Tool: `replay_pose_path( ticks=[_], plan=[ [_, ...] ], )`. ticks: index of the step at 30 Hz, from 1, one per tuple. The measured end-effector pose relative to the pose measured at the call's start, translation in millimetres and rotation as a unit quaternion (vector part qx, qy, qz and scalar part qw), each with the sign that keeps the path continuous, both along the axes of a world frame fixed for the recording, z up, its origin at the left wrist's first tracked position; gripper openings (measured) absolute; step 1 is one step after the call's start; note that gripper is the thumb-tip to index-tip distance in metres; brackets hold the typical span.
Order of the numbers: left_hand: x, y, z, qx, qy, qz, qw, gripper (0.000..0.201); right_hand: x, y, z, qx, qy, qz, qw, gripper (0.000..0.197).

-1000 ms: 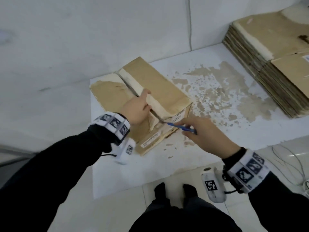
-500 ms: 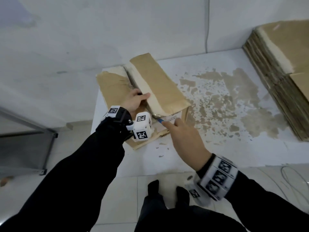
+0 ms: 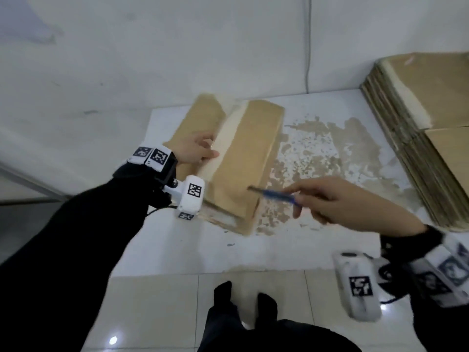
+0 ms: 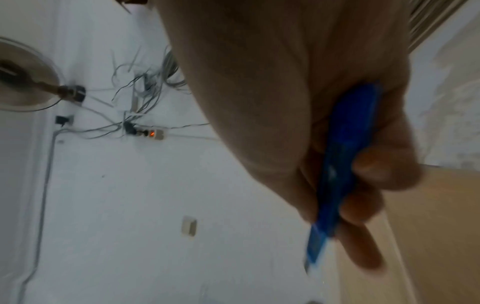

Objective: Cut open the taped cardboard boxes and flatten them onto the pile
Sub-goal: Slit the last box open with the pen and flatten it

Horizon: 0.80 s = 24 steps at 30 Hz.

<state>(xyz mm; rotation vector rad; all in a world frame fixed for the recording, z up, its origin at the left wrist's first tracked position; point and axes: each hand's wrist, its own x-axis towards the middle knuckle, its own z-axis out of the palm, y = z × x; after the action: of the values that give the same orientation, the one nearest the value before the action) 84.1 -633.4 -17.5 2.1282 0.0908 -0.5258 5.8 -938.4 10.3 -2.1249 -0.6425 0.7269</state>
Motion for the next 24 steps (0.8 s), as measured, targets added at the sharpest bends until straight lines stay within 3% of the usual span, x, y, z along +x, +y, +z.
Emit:
replay_pose_path(
  ticks=[1,3,5,7,9,12,14,16,18,20,22,24],
  plan=[
    [4,6,9,0.083,0.004,-0.067,0.994,0.010,9,-5,1,0.041,-0.004,-0.047,0.998,0.021],
    [12,16,21,0.268,-0.007,-0.169,0.948,0.021,35,-11,-15,0.078,-0.062,-0.186,0.978,0.021],
    [20,21,27,0.398,-0.036,-0.182,0.899,0.032,54,-5,-37,0.032,-0.129,-0.273,0.953,0.017],
    [20,17,26,0.454,-0.071,-0.148,0.876,0.036,54,12,-60,0.028,-0.086,-0.293,0.952,0.015],
    [14,8,16,0.434,-0.073,-0.110,0.891,0.033,39,35,-74,0.121,0.050,-0.303,0.944,0.016],
    [-12,-12,-9,0.346,-0.069,-0.062,0.934,0.058,20,52,-83,0.217,0.109,-0.340,0.909,0.020],
    [-32,-31,-28,0.341,-0.095,-0.081,0.932,0.066,18,52,-86,0.260,0.154,-0.341,0.890,0.019],
    [-44,-46,-46,0.349,-0.137,-0.085,0.923,0.071,19,50,-85,0.240,0.168,-0.311,0.904,0.019],
    [-47,-51,-58,0.350,-0.191,-0.060,0.915,0.078,28,46,-84,0.144,0.089,-0.282,0.944,0.020],
    [-42,-50,-61,0.356,-0.227,-0.040,0.906,0.084,44,36,-82,0.033,-0.066,-0.245,0.967,0.024],
    [-35,-49,-59,0.360,-0.253,-0.026,0.897,0.083,60,25,-80,-0.052,-0.175,-0.205,0.961,0.026],
    [-30,-51,-59,0.350,-0.295,-0.005,0.889,0.079,73,18,-74,-0.104,-0.228,-0.178,0.952,0.024]
  ],
)
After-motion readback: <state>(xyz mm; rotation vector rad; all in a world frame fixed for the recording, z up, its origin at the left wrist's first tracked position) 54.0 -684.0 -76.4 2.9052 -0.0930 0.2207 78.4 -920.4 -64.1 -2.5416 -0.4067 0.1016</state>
